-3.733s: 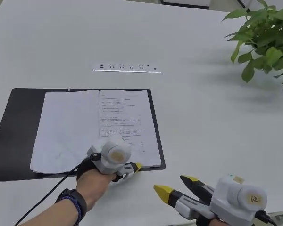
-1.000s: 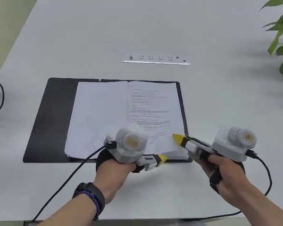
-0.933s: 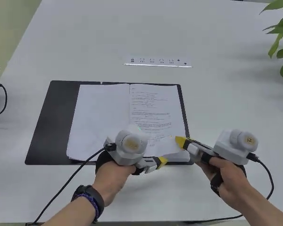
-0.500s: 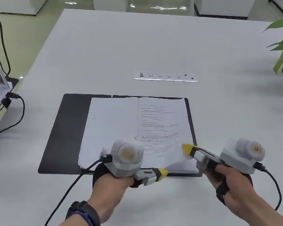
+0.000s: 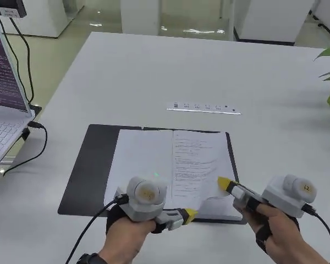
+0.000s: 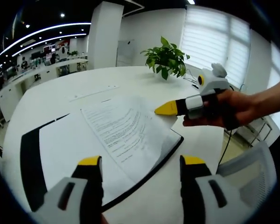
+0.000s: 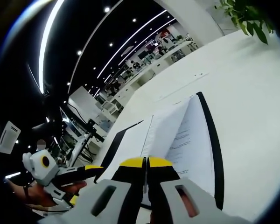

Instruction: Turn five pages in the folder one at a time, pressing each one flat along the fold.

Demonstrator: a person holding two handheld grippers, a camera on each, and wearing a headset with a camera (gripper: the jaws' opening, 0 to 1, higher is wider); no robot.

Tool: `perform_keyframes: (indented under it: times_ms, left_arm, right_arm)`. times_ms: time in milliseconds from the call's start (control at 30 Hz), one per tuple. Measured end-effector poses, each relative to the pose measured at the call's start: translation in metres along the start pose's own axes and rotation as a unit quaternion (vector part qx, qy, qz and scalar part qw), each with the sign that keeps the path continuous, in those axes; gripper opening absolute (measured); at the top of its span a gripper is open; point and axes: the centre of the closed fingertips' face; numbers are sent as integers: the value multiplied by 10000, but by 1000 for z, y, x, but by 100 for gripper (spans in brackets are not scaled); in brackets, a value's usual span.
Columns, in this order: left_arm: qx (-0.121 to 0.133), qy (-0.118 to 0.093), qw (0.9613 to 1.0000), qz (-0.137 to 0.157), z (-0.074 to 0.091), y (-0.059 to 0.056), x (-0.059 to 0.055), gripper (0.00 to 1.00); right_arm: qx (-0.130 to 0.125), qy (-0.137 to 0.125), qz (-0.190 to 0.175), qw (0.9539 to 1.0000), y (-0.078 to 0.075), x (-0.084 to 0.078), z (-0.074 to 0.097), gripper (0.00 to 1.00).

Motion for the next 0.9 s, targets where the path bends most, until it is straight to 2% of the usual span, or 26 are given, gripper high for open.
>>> perform_keyframes:
  times_ms: [233,333,533,767,900]
  left_arm:
    - [133,-57,9998,99,15,11,-5,66]
    - [120,-47,9999,99,21,11,-8,62]
    - [158,-38,9995,289,34,20,-11,64]
    - [268,-221,9986,408,56,30,-13,67]
    - [237,-274,9985,422,70,32,-14,68]
  right_arm:
    - [155,38,134,9998,20,1,-13,0]
    - [216,113,180,9995,26,-2,-20,0]
    - [351,178,252,9989,41,-5,-32,0]
    - [552,294,346,9974,65,-13,-50,0]
    - [681,408,408,9960,79,-22,-60,0]
Point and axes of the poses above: the centre of the closed fingertips' face, and the gripper's own axes: z roughly backward along the fingers, y roughly to its left, x roughly out of its top, and after that the axes turned 2 degrees about y, right-handed
